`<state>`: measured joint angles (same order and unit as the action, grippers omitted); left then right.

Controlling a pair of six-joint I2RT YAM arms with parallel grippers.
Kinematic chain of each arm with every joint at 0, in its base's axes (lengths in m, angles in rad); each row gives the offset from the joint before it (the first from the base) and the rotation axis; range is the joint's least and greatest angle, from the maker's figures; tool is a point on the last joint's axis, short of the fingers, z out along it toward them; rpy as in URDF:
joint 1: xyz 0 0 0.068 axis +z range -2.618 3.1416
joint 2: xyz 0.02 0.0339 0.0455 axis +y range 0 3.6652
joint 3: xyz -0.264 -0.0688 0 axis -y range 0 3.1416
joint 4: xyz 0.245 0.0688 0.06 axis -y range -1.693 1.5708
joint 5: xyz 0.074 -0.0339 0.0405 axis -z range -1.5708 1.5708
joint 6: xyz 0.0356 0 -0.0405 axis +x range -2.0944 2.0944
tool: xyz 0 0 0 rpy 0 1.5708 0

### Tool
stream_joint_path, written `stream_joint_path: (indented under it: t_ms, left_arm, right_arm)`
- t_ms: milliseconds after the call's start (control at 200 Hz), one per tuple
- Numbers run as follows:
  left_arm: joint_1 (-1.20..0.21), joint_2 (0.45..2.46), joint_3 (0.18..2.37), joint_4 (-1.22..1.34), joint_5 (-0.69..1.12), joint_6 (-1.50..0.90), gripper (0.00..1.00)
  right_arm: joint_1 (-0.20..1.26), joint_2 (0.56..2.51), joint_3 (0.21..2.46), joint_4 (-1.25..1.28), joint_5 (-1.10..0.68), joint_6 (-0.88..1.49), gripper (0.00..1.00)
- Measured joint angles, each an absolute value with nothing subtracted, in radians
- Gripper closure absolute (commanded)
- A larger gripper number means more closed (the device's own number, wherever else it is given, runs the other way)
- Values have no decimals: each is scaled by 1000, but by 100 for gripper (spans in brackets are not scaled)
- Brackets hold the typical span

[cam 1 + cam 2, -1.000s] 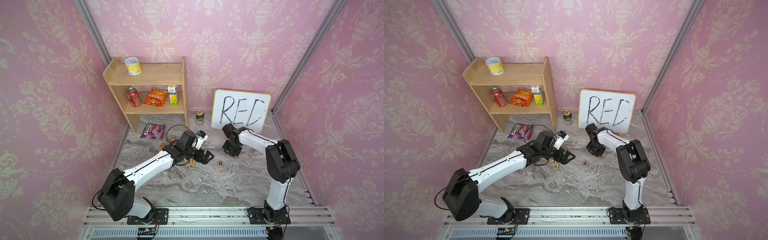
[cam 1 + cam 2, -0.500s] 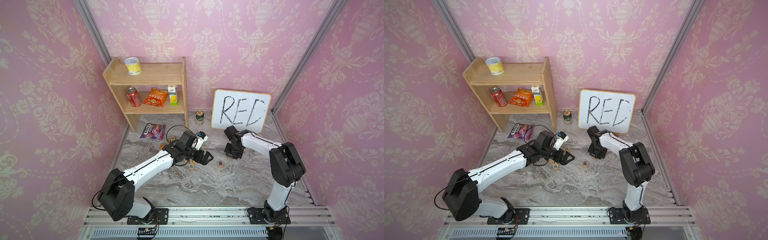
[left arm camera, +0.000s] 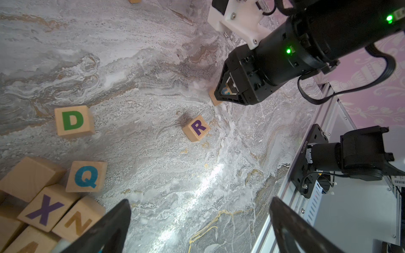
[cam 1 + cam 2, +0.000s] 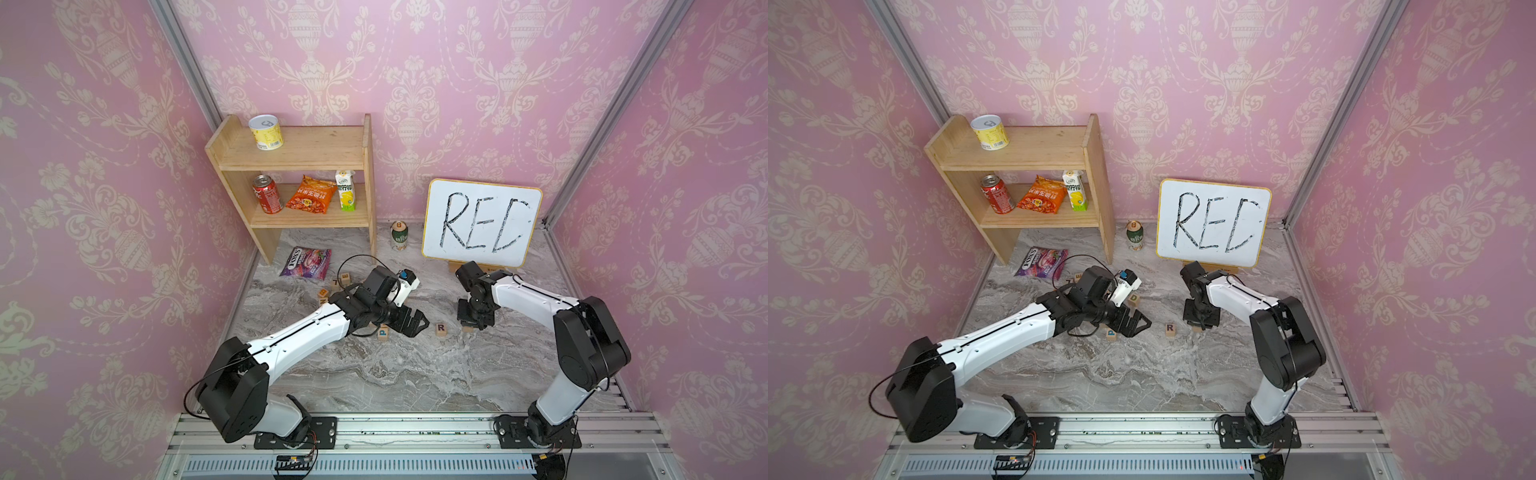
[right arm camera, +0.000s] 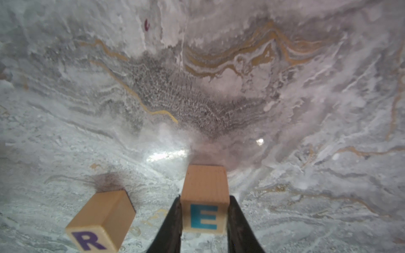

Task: Assemble the uppercase word "red" with letter blocks
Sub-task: Move the letter block to the center of the board.

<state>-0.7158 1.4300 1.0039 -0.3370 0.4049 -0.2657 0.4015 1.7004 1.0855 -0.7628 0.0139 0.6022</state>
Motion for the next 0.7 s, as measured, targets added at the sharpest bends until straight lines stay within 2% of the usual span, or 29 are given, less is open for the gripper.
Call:
stream_joint_path:
  t_ms: [700]
  left_arm:
    - [-804, 1345, 897, -337, 325, -358, 1]
  right_arm:
    - [496, 1672, 1069, -717, 4, 414, 93]
